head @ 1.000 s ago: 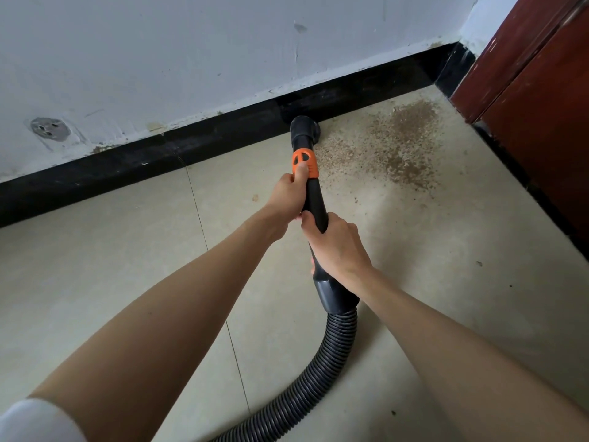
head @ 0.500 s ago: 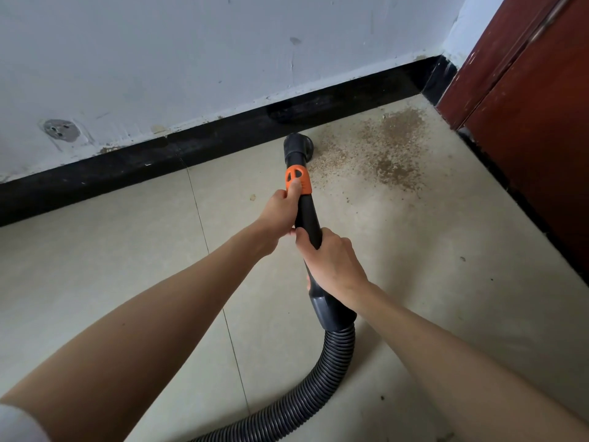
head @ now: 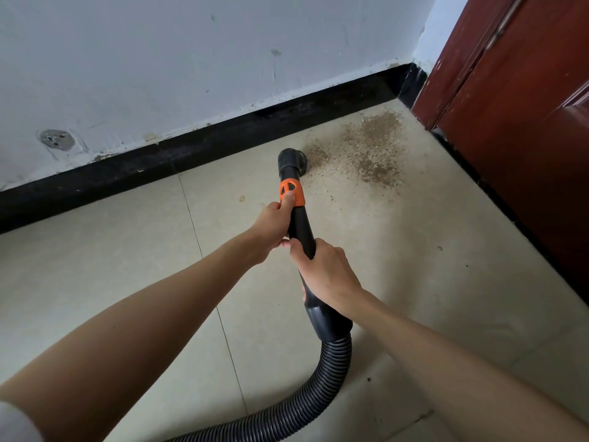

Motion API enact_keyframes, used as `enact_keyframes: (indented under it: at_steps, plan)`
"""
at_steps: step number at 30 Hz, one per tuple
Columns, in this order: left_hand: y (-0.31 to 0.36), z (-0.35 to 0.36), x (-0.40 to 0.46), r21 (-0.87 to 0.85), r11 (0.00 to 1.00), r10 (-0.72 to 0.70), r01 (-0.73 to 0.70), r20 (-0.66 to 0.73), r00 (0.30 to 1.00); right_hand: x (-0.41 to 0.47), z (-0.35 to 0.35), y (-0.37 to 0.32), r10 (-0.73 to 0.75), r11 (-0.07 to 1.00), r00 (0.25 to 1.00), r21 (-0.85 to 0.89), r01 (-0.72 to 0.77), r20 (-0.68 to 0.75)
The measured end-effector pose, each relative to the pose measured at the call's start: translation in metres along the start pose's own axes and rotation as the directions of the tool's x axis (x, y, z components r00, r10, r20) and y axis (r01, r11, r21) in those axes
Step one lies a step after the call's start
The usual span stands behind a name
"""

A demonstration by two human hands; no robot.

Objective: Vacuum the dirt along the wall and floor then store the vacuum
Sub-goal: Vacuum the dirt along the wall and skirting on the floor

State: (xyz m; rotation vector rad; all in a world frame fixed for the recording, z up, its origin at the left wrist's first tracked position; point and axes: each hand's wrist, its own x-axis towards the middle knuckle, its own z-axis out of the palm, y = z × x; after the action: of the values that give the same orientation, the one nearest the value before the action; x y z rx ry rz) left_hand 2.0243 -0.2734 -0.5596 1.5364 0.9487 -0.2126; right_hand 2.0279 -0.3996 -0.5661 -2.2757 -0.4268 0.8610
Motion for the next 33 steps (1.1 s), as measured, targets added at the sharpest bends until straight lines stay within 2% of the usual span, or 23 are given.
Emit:
enact_keyframes:
  at_steps: [16, 24, 29, 33]
  plan:
    - [-0.017, 0.031, -0.035, 0.035, 0.999, 0.016, -0.019, 0.074, 0.997, -0.045, 0.001, 0.037, 0.065, 0.996, 0.997, 0.069, -0.062, -0.035]
    - [-0.018, 0.052, -0.051, 0.096, 0.994, 0.038, -0.050, 0.120, 0.992, -0.068, -0.001, 0.052, 0.111, 0.987, 0.988, 0.133, -0.096, -0.106]
    - [-0.027, 0.057, -0.067, 0.082, 0.995, 0.048, -0.061, 0.153, 0.987, -0.086, 0.002, 0.060, 0.101, 0.976, 0.993, 0.201, -0.087, -0.061]
    - [-0.041, 0.054, -0.079, 0.112, 0.993, 0.018, -0.039, 0.186, 0.982, -0.101, 0.009, 0.067, 0.093, 0.978, 0.995, 0.189, -0.084, -0.037]
